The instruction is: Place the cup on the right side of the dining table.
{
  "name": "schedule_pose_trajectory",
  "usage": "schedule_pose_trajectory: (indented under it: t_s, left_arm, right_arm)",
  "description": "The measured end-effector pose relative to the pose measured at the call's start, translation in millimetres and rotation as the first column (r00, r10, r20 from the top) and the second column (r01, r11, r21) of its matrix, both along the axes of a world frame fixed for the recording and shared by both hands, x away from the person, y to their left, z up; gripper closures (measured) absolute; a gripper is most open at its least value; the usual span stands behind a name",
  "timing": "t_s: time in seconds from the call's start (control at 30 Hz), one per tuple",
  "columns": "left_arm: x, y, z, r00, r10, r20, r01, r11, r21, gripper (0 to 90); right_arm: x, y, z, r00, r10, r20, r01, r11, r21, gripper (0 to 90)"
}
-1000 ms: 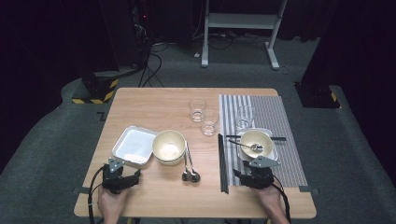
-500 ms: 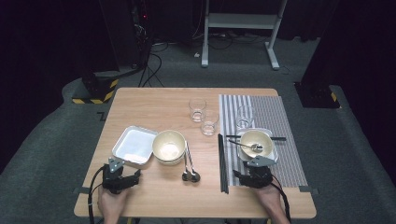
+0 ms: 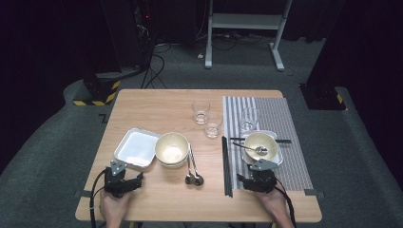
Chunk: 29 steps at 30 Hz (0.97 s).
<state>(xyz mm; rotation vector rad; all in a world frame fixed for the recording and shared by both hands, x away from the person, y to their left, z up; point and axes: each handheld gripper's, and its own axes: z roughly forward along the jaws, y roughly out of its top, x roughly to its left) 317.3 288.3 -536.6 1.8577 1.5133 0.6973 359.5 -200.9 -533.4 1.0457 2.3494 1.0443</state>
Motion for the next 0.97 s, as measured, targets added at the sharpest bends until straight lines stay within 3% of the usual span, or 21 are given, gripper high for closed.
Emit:
schedule_pose_trajectory:
  t_s: [0.97]
  left_arm:
    - [-0.1,-0.1,0.0,1.0,0.001,0.001,-0.001,1.0,0.001,15.6]
  right_arm:
    - [-1.0,0.9,0.0,1.0,-0.008,0.001,0.008,1.0,-0.003,37.2]
